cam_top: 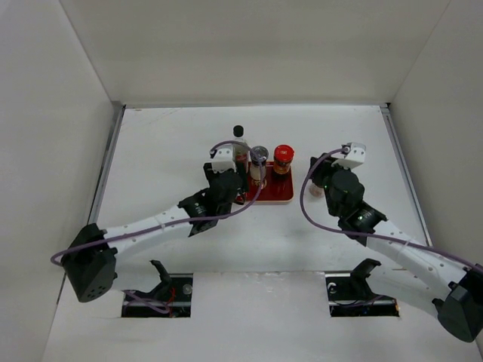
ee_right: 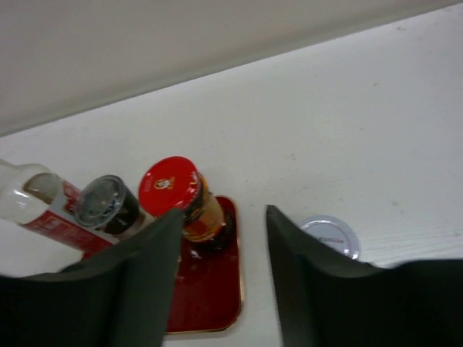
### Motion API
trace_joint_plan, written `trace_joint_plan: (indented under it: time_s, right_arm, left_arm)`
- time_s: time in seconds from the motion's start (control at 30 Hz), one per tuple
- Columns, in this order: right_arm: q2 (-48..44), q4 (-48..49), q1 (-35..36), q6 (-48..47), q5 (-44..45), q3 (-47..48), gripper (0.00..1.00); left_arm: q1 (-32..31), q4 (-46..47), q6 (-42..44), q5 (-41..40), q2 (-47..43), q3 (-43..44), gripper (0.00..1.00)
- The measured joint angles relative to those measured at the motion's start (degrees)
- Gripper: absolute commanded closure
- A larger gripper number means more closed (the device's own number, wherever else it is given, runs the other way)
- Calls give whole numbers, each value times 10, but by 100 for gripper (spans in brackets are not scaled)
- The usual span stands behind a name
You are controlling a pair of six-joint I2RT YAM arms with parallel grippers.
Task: Organize the condiment bottles
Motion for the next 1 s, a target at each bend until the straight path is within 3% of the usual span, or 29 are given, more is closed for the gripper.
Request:
trace_joint_plan:
  time_s: [0.07,0.13,0.27,0.33,0.7,1.0]
  right_arm:
    - [-3,-7,-5,3,14,0,59]
    - [-4,-11,-12,8,21,0,57]
    - [-3,-26,-24,21,34,0,12]
    - [-2,-33,-30,26,38,0,0]
    - [33,-93,-94,67,42,-26,0]
    - [114,-101,-109,88,12,-27,0]
  left_arm:
    - [0,22,5,5,35,7,64]
    - [0,37,14,14,72,14,64]
    - [2,54,23,29,121,22,63]
    - [4,58,26,33,137,22,62]
    - [12,107,50,17,188,22,54]
    - [12,152,69,0,193,14,40]
